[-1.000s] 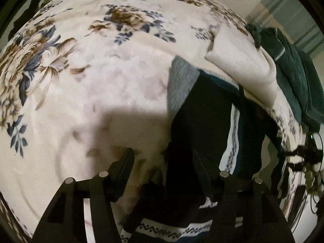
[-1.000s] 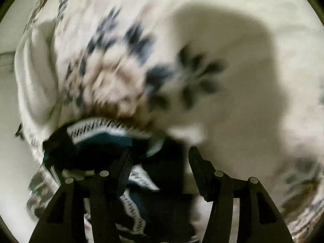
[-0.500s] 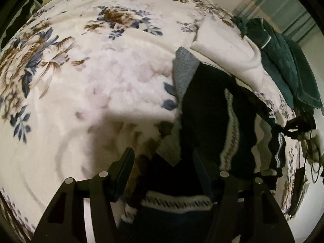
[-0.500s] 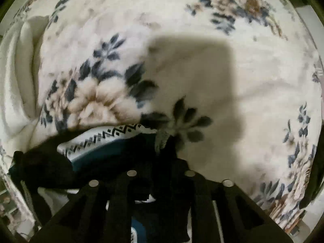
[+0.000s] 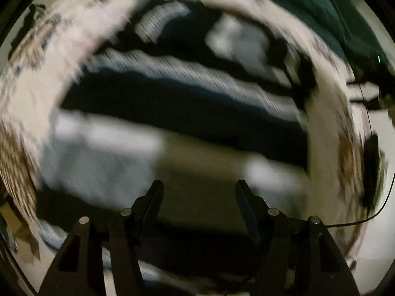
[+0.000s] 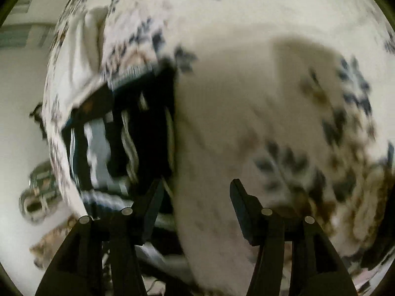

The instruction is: Fold small clothes

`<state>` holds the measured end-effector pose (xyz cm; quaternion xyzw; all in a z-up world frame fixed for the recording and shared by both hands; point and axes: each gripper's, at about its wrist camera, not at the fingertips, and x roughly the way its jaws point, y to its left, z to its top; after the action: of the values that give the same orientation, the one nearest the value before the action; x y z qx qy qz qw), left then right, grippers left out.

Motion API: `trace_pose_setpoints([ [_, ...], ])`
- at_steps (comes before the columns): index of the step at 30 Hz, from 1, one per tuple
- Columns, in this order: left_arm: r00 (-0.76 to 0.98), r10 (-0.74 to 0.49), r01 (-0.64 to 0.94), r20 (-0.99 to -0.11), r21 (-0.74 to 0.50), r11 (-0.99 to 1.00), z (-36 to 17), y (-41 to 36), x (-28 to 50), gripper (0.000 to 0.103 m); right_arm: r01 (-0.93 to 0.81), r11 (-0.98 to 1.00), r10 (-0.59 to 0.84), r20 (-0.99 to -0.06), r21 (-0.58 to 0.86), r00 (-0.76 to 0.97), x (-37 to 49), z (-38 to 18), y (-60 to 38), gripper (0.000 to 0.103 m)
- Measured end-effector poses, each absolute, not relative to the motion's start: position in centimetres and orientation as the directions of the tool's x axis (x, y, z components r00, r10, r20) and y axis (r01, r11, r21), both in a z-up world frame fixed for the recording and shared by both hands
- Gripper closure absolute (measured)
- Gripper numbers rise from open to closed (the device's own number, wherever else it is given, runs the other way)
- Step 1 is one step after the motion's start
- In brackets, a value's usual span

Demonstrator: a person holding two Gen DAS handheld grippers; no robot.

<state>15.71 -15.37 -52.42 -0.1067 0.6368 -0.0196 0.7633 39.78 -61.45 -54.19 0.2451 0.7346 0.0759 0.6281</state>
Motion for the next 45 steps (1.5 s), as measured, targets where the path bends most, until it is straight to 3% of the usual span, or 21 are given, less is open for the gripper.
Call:
trace_pose_setpoints([
  [6,0.008,-0.235,0.067,-0.972,-0.234,0.970,-55.9,-29.6,8.6,0.045,0.222,0.883,0.457,-0.866,0.414,-0.202,31.1,-56.9,-64.1,0.045],
  [11,-0.001,-0.034,0.165,-0.999,-0.034,0.986,-60.2,-36.2,8.0,0.046,0.291,0.849,0.509,-0.832,0.442,-0.221,29.4,-60.8,-65.0,0.045],
  [13,0.059,-0.015,0.150,-0.998,-0.006,0.989,-60.1,-36.2,8.4,0.062,0.305,0.820,0.550,-0.813,0.484,-0.189,31.1,-61.6,-64.4,0.045],
  [14,0.097,0.021,0.132,-0.995,0.033,0.991,-59.6,-35.8,8.7,0.084,0.310,0.804,0.571,-0.803,0.507,-0.168,32.5,-61.8,-63.9,0.045],
  [15,0.105,0.033,0.128,-0.994,0.047,0.991,-59.4,-35.6,8.8,0.096,0.315,0.779,0.602,-0.788,0.541,-0.134,34.2,-61.9,-63.4,0.045],
  [21,0.185,0.043,0.152,-0.982,0.072,0.986,-56.9,-33.3,8.1,0.099,0.325,0.652,0.707,-0.704,0.685,0.064,45.5,-62.7,-60.0,0.045],
  [26,0.230,0.042,0.216,-0.972,0.093,0.972,-55.2,-33.2,7.7,0.099,0.382,0.637,0.720,-0.694,0.670,0.017,51.5,-66.2,-56.3,0.045],
  [27,0.233,0.041,0.226,-0.972,0.095,0.970,-54.9,-33.2,7.5,0.099,0.381,0.641,0.718,-0.696,0.666,0.008,51.9,-66.6,-55.6,0.050],
  [28,0.237,0.035,0.238,-0.971,0.093,0.967,-54.6,-33.3,7.3,0.099,0.360,0.670,0.695,-0.719,0.649,0.002,52.1,-66.5,-55.0,0.066],
  [29,0.240,0.031,0.253,-0.970,0.093,0.963,-54.3,-33.5,7.0,0.099,0.323,0.711,0.664,-0.747,0.624,-0.017,52.3,-66.1,-54.4,0.092],
  [33,0.250,0.012,0.286,-0.968,0.086,0.955,-53.8,-32.7,5.7,0.100,0.238,0.829,0.522,-0.853,0.507,-0.001,52.4,-62.5,-54.0,0.094],
  [39,0.229,-0.037,0.255,-0.973,0.024,0.967,-54.1,-30.6,4.1,0.099,0.217,0.876,0.454,-0.889,0.431,-0.067,53.9,-63.1,-53.6,0.090],
  [40,0.221,-0.054,0.225,-0.974,-0.003,0.974,-54.0,-29.8,4.1,0.097,0.204,0.877,0.458,-0.886,0.435,-0.077,53.9,-63.0,-53.4,0.086],
  [42,0.194,-0.097,0.137,-0.976,-0.071,0.988,-53.9,-28.5,4.1,0.094,0.194,0.882,0.450,-0.890,0.430,-0.074,53.2,-62.1,-54.2,0.061],
  [44,0.158,-0.154,0.019,-0.975,-0.153,0.988,-54.0,-26.7,3.9,0.093,0.197,0.872,0.467,-0.883,0.448,-0.055,50.7,-60.6,-55.4,0.049],
  [45,0.150,-0.163,-0.038,-0.975,-0.170,0.985,-54.1,-25.8,3.7,0.092,0.205,0.862,0.481,-0.876,0.463,-0.043,48.8,-59.8,-56.0,0.049],
])
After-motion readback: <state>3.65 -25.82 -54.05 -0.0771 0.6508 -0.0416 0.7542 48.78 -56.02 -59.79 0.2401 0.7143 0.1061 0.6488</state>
